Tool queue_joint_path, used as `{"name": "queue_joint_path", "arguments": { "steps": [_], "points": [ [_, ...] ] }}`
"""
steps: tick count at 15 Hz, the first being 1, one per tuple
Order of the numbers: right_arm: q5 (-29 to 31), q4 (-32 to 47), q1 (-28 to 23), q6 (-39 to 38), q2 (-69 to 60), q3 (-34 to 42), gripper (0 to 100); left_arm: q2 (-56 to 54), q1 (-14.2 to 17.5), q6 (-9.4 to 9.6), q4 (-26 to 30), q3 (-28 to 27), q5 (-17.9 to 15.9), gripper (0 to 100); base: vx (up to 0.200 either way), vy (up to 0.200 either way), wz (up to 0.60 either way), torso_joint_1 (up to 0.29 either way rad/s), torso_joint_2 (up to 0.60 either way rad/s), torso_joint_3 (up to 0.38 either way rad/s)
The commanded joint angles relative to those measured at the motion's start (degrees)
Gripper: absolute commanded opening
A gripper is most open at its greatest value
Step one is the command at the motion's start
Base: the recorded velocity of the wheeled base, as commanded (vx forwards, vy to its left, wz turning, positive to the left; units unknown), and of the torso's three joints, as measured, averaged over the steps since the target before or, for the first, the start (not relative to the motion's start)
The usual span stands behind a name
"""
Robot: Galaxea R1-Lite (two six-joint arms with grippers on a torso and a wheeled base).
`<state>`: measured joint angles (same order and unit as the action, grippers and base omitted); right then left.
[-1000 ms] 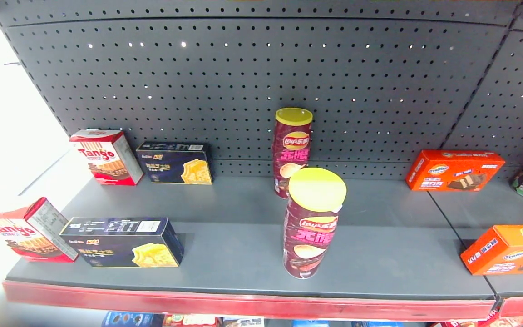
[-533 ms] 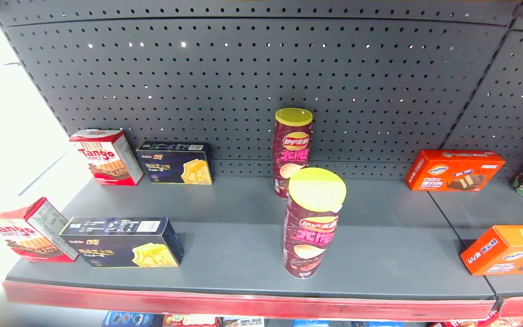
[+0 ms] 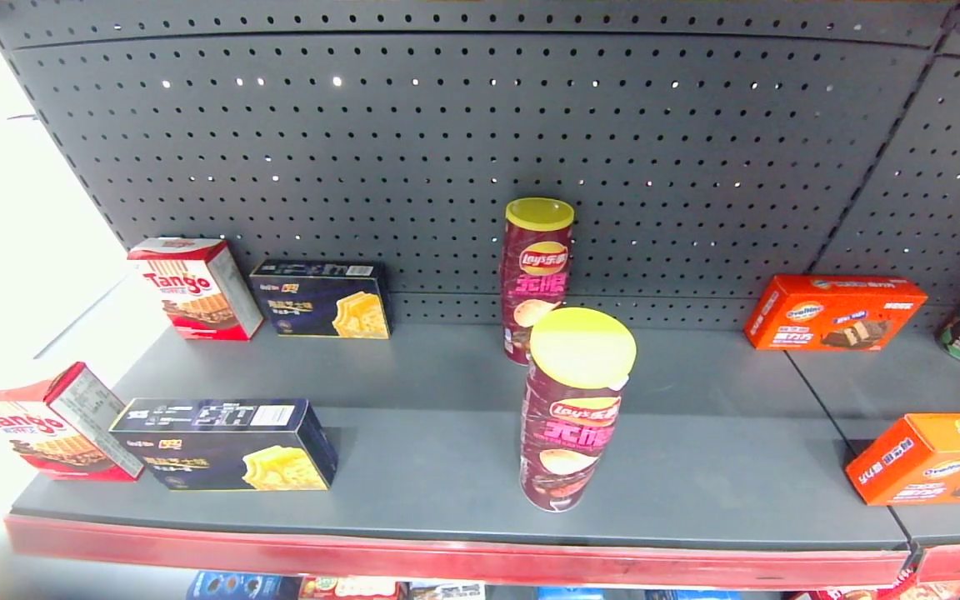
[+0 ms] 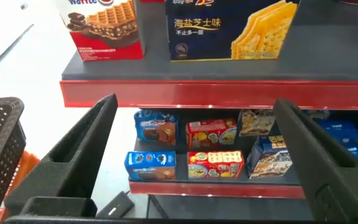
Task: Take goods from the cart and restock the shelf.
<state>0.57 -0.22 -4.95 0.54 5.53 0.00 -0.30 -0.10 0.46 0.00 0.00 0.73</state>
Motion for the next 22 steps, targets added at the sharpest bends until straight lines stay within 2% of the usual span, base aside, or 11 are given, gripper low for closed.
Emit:
{"name": "queue_joint_path", "arguments": {
  "steps": [1,2,4,5,6,8,11,15,19,22],
  "points": [
    [-1.5,-2.5,2.3,-0.8,5.1,-9.0,100,0.3,0.0,-0.29,-0.1,0.0,0.1,100,0.0,0.0,0.0,0.0,0.0,0.0],
    [-2.2,-2.2,3.0,-1.8,19.2,-16.9,100,0.3,0.0,-0.38,-0.1,-0.1,0.1,100,0.0,0.0,0.0,0.0,0.0,0.0],
    [-6.2,-2.8,6.3,0.6,26.5,-21.5,100,0.3,0.0,-0.29,-0.1,-0.1,0.0,100,0.0,0.0,0.0,0.0,0.0,0.0],
    [-7.9,-3.2,9.9,3.4,30.2,-22.8,100,0.3,0.0,-0.38,-0.1,0.0,0.1,100,0.0,0.0,0.0,0.0,0.0,0.0],
    [-7.8,-6.5,14.6,4.9,36.8,-24.3,100,0.3,0.0,-0.55,-0.1,-0.1,0.1,100,0.0,0.0,0.0,0.0,0.0,0.0],
    [-6.6,-11.8,20.9,5.4,45.0,-24.7,100,0.3,0.0,-0.29,-0.1,-0.1,-0.2,100,0.0,0.0,0.0,0.0,0.0,0.0],
    [-4.4,-14.5,27.3,5.8,53.5,-25.9,100,0.3,0.0,-0.38,-0.1,-0.1,-0.1,100,0.0,0.0,0.0,0.0,0.0,0.0],
    [-3.1,-16.2,31.1,5.7,60.9,-29.1,100,0.3,-0.1,-0.38,-0.1,-0.1,-0.2,100,0.0,0.0,0.0,0.0,0.0,0.0],
    [0.1,-19.2,37.7,5.4,67.5,-31.9,100,0.3,-0.1,-0.38,0.0,-0.1,-0.2,100,0.0,0.0,0.0,0.0,0.0,0.0],
    [0.0,-19.4,39.1,5.4,71.8,-34.6,100,0.3,-0.1,-0.46,-0.1,-0.1,-0.2,100,0.0,0.0,0.0,0.0,0.0,0.0]
  ]
}}
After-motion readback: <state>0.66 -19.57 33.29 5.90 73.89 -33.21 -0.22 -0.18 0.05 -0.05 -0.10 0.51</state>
